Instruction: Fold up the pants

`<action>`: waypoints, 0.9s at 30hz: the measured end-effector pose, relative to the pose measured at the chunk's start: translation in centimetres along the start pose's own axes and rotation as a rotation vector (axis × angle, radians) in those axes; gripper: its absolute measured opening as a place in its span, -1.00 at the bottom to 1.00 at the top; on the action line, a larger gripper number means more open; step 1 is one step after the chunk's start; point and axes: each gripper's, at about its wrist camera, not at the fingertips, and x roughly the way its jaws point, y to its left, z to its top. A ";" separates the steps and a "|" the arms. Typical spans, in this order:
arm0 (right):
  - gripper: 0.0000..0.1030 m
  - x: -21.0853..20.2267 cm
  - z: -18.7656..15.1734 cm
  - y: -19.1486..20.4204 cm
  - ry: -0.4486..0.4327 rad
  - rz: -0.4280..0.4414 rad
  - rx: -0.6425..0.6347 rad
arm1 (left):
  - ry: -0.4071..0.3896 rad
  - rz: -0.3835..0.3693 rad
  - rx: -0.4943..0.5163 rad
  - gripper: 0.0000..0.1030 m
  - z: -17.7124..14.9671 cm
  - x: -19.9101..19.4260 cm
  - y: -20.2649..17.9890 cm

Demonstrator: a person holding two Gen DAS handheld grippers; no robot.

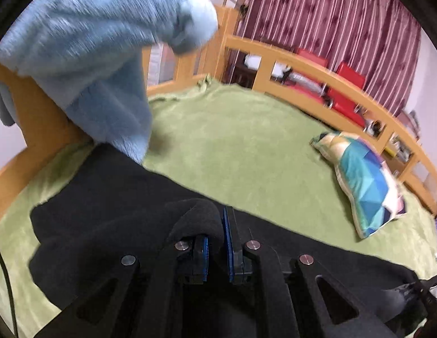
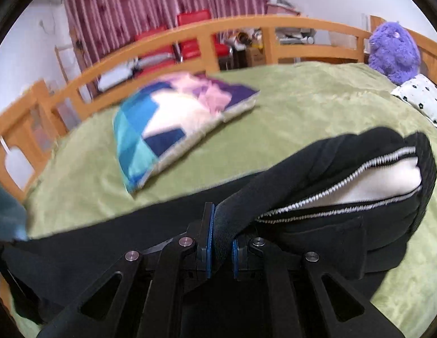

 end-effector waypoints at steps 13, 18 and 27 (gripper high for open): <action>-0.24 4.8 -5.5 1.8 0.246 0.043 -0.122 | 0.077 0.038 0.159 0.06 -4.0 3.1 -3.9; -0.18 4.5 -5.5 2.4 0.276 0.047 -0.125 | 0.096 0.026 0.193 0.22 -4.6 3.0 -5.1; 0.03 4.5 -5.5 3.7 0.294 0.012 -0.165 | 0.112 -0.008 0.164 0.34 -4.3 2.4 -4.8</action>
